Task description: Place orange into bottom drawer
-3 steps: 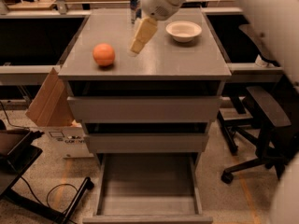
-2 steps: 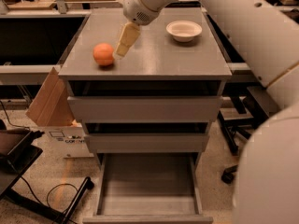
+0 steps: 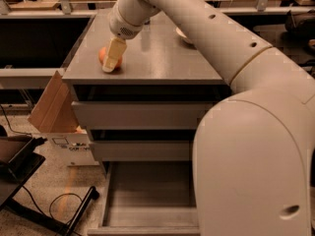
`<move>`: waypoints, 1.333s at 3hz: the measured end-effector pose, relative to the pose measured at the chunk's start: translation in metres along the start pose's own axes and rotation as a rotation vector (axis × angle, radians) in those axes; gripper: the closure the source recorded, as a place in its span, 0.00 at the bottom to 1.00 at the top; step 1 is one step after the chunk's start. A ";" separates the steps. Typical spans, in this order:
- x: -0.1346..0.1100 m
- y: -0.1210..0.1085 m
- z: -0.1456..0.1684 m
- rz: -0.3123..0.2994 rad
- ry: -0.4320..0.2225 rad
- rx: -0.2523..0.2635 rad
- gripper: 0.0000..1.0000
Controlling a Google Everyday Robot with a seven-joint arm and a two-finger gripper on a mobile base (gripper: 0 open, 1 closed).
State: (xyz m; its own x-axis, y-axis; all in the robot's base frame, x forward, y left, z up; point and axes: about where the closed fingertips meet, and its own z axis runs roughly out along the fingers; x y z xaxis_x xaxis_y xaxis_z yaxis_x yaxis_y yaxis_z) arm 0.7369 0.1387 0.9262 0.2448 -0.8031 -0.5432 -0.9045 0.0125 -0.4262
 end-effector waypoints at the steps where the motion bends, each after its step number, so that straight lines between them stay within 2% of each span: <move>1: 0.008 0.000 0.030 0.021 0.026 -0.023 0.00; 2: 0.017 0.002 0.059 0.032 0.056 -0.058 0.25; 4: 0.035 0.007 0.082 0.039 0.119 -0.088 0.71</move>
Offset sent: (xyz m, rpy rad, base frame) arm 0.0343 0.0274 -0.0646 -0.0653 0.0843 -0.0180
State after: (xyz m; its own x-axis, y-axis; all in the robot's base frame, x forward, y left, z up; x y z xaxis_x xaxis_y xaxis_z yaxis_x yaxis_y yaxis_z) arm 0.7673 0.1596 0.8452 0.1704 -0.8681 -0.4662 -0.9411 -0.0031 -0.3381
